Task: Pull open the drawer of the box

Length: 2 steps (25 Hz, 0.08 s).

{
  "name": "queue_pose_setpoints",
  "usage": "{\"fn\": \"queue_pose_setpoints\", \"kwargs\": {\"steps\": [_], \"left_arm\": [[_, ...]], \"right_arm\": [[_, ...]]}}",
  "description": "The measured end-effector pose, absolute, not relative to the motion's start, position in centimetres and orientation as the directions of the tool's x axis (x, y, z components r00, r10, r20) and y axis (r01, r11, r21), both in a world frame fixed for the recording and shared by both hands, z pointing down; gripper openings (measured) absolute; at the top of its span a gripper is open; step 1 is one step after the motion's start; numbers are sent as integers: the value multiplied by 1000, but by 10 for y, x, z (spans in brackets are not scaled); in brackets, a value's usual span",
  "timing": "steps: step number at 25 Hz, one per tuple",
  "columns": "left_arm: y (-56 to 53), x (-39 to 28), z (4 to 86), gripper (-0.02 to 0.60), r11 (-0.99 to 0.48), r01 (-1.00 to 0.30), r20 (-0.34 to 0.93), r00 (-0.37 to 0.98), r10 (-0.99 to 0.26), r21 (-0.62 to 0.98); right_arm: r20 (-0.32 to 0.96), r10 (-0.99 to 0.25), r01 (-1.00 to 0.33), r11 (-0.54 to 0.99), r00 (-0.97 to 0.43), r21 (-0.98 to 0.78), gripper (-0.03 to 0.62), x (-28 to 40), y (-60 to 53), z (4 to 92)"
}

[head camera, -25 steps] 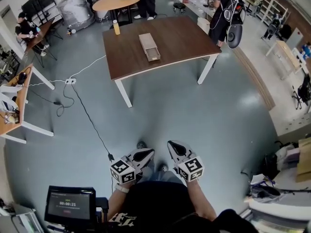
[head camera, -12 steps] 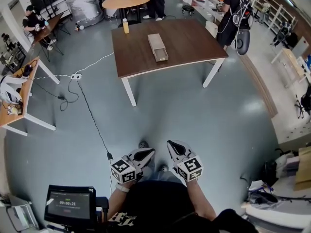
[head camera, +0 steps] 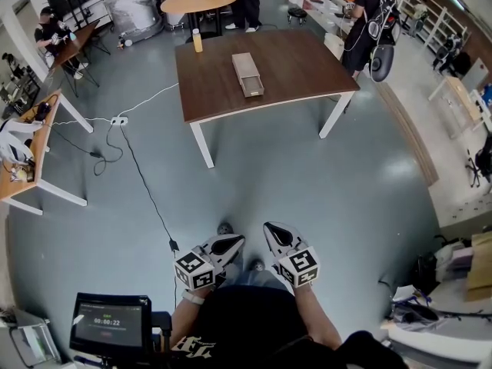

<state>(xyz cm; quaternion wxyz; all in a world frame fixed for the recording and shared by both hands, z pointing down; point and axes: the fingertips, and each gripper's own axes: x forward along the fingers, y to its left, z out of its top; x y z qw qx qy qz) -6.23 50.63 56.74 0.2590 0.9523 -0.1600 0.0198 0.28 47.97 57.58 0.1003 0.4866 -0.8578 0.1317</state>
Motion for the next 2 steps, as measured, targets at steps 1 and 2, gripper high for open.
{"fn": "queue_pose_setpoints", "kwargs": {"steps": [1,2], "left_arm": [[507,-60,568,0,-815,-313,120,949,-292,488],[508,-58,568,0,-815,-310,120,950,-289,490]], "right_arm": [[302,-810,-863,488,-503,-127,-12,5,480,576],[303,-812,-865,485,-499,-126,-12,8,480,577]]}}
